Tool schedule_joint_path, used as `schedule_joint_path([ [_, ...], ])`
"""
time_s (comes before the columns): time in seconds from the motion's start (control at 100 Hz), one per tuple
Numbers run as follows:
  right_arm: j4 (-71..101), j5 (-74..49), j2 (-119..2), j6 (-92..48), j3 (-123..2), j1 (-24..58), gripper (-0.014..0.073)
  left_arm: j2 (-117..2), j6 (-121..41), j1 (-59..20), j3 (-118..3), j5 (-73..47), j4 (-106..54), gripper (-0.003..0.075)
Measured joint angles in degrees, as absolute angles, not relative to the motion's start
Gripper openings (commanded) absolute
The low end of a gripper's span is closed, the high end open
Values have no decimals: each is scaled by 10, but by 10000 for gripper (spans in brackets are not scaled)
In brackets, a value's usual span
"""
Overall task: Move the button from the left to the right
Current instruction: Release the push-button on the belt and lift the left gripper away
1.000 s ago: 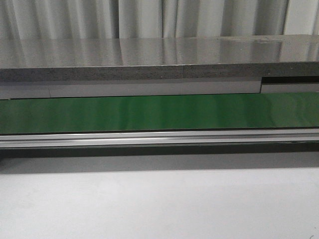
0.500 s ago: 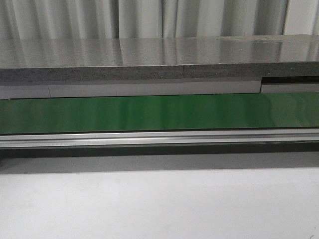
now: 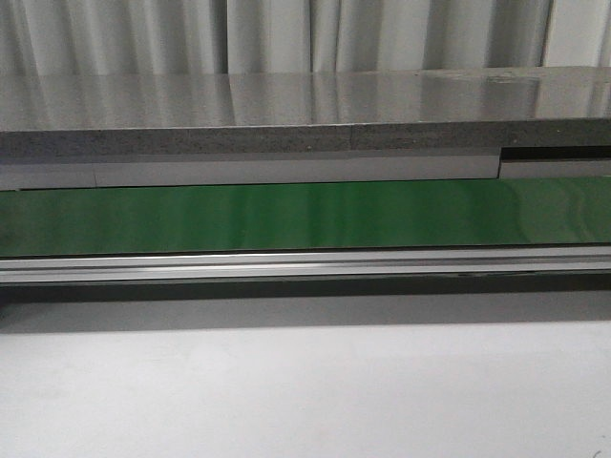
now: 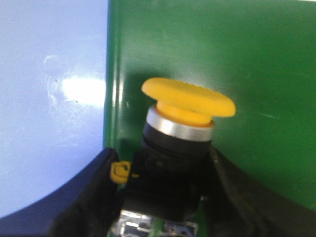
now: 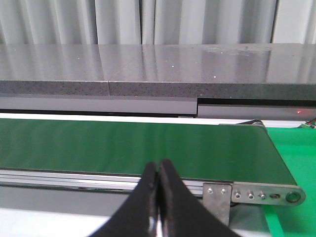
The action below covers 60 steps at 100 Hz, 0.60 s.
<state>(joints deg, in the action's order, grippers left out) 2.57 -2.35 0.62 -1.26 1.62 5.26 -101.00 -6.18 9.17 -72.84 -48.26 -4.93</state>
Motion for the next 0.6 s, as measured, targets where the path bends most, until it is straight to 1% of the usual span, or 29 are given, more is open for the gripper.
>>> schedule_joint_path([
  [0.02,26,-24,6,-13,16,53,-68,-1010,-62,92,-728,-483,-49,541],
  [0.07,26,-24,6,-13,16,53,-68,-1010,-62,92,-728,-483,-49,618],
  [0.09,26,-24,6,-13,16,53,-68,-1010,-62,92,-728,-482,-49,640],
  [0.14,26,-24,6,-13,16,53,-68,-1010,-62,92,-728,-481,-49,669],
  [0.42,26,-24,6,-13,16,53,-68,-1005,-62,92,-728,-482,-70,669],
  [0.6,26,-24,6,-13,16,53,-68,-959,-66,92,-728,-482,-75,669],
])
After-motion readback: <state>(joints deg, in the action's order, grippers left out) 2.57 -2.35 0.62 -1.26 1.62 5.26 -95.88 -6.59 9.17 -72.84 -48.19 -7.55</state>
